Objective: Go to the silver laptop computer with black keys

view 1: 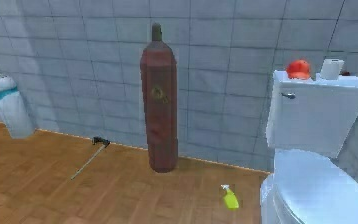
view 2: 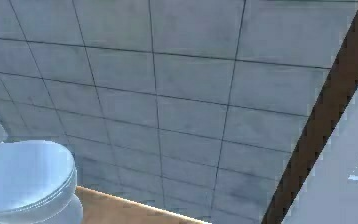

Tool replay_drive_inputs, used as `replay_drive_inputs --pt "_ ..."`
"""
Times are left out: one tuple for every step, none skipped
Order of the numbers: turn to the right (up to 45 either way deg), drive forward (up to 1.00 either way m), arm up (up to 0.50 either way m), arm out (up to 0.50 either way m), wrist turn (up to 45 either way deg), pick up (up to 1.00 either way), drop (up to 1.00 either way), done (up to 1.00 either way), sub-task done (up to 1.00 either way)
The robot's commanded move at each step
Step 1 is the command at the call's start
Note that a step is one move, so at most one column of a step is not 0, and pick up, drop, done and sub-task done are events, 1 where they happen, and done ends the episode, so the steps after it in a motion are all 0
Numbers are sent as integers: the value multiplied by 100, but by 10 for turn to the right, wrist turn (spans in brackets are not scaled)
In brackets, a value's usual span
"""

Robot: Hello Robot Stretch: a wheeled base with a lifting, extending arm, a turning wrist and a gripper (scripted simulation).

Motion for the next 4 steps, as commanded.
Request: replay_drive_inputs --pt "-450 0 0 0 0 0 0 0 0" --pt "-30 0 0 0 0 0 0 0 0" --pt "0 100 0 0 0 0 0 0 0" --pt "0 65 0 0 0 0 0 0 0"
